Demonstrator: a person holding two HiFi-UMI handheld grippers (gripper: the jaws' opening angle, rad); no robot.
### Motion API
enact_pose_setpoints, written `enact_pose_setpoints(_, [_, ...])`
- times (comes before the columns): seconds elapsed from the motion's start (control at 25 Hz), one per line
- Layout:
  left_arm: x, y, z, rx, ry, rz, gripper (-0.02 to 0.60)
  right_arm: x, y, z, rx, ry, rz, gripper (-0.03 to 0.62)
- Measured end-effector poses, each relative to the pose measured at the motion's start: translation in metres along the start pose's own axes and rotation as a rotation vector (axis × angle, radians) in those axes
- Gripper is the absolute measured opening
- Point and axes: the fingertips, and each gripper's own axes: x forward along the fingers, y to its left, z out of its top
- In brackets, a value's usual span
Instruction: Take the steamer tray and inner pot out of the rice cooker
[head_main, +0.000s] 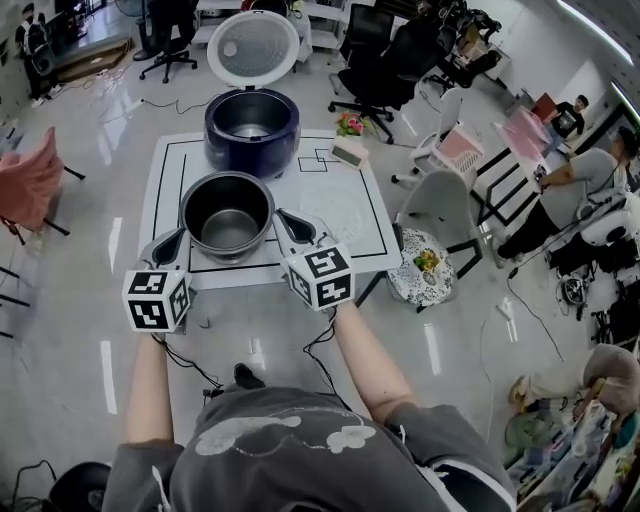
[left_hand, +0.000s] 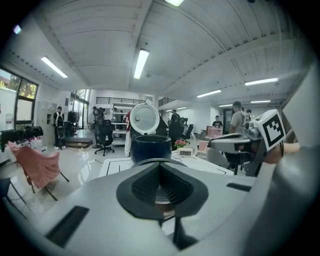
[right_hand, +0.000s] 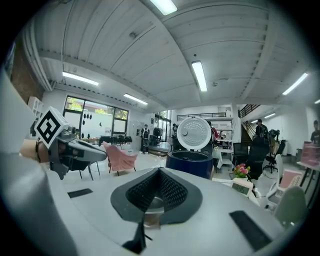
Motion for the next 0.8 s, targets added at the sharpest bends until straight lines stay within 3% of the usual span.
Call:
enact_pose_setpoints(0.16, [-0.016,-0.036,-0.01,-0.028,0.014,-0.014,0.008,-0.04,-0.001,-0.009,0.032,0.008,0.015,0.026])
enact_pose_setpoints(0.44, [-0.044,-0.08,-0.024,0.024,0.028,0.024,0.008,-0.087,0.008,-0.013,0.031,-0.005,0.046,0.026])
enact_pose_setpoints(0.8, [-0.072,-0.112,-0.038,0.002,0.024,0.056,0.008,-0.125,0.019,-0.019,0.038,-0.008,0.086,0.026])
